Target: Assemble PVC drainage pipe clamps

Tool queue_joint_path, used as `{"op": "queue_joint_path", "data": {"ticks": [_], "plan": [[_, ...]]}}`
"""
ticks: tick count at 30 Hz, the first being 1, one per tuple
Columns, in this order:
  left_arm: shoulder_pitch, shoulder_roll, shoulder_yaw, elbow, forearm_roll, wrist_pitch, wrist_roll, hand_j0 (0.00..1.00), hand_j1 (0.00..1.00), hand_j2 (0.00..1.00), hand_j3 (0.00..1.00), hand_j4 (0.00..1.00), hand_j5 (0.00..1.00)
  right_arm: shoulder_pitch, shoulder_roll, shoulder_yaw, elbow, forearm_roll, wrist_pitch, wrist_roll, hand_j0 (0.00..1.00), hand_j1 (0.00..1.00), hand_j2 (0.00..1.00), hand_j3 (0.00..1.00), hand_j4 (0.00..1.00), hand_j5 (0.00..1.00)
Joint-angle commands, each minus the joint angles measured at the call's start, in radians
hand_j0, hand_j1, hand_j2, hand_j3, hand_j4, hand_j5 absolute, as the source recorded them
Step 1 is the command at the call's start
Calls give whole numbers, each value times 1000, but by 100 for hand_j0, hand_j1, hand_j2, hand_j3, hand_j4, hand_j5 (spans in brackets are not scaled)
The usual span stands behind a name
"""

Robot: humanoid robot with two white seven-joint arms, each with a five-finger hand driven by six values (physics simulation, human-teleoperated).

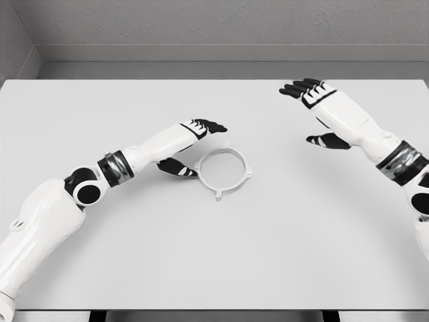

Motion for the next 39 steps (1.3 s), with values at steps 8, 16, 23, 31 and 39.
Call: {"op": "queue_joint_path", "data": {"ticks": [8,16,23,31,39], "plan": [[6,-2,-4,-4,-15,1,1,100,100,100,100,100,100,12,-11,-14,4,-9,2,0,100,100,100,100,100,100],[6,-12,-2,-4,-19,1,1,100,100,100,100,100,100,12,-12,-14,2,-9,2,0,100,100,100,100,100,100],[6,-19,-4,-2,-22,1,1,100,100,100,100,100,100,12,-12,-14,2,-10,2,0,100,100,100,100,100,100],[3,30,1,-11,-16,1,1,100,100,100,100,100,100,14,-14,-14,2,-10,2,0,100,100,100,100,100,100],[-2,366,101,-68,-4,1,2,100,100,100,100,100,100,14,-14,-14,2,-10,2,0,100,100,100,100,100,100]]}}
